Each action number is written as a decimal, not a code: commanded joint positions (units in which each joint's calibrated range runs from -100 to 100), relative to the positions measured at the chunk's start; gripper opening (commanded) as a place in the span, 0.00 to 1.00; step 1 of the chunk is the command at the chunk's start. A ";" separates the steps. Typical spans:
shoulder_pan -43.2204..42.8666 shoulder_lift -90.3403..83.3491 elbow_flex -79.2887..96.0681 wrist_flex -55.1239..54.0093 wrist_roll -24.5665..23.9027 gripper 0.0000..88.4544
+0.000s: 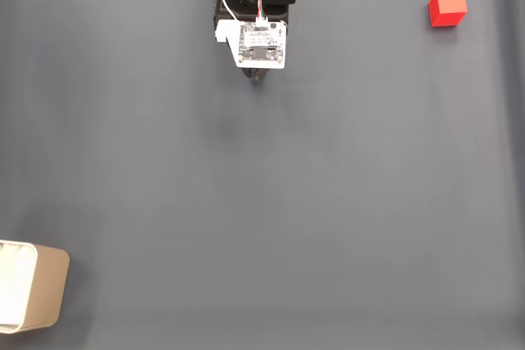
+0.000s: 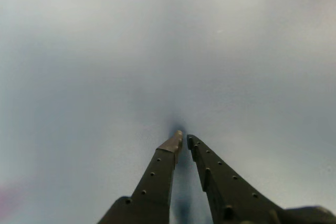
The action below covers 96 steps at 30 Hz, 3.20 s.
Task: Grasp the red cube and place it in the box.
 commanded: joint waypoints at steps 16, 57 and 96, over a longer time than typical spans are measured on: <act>0.10 0.09 0.45 1.60 2.25 0.00; 0.24 1.04 0.45 -13.16 0.98 0.00; -1.46 25.91 -31.12 -34.55 2.05 0.00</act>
